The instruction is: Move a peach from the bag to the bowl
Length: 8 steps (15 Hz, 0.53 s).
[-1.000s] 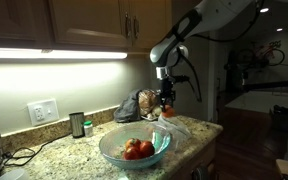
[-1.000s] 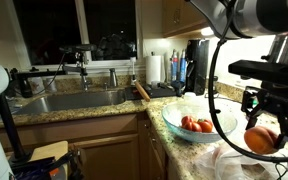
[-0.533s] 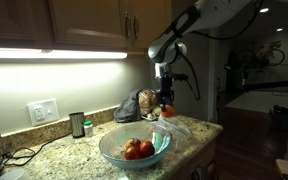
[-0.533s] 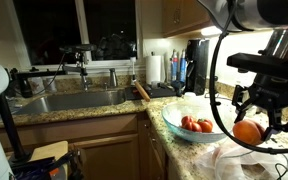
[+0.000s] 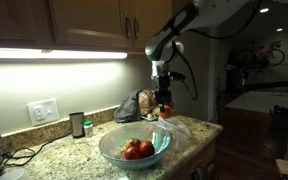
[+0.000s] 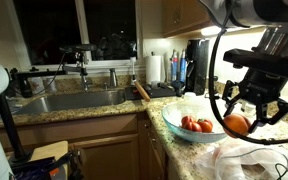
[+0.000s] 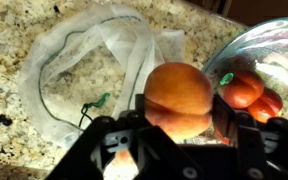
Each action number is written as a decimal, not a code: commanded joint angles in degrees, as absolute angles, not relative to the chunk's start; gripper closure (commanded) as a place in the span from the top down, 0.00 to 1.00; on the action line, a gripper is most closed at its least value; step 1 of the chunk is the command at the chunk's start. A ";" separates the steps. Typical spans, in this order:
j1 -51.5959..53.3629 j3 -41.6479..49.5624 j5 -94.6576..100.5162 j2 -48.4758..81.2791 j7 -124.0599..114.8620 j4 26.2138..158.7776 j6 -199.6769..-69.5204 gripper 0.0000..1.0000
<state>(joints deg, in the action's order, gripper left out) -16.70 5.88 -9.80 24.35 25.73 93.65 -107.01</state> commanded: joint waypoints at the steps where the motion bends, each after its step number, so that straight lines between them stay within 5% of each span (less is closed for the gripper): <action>1: -17.64 4.66 -11.01 23.76 29.09 92.73 -104.49 0.41; 8: -17.92 3.47 -11.78 24.43 35.37 92.14 -103.50 0.41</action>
<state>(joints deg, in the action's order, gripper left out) -16.70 4.52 -10.20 24.39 32.07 93.40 -106.40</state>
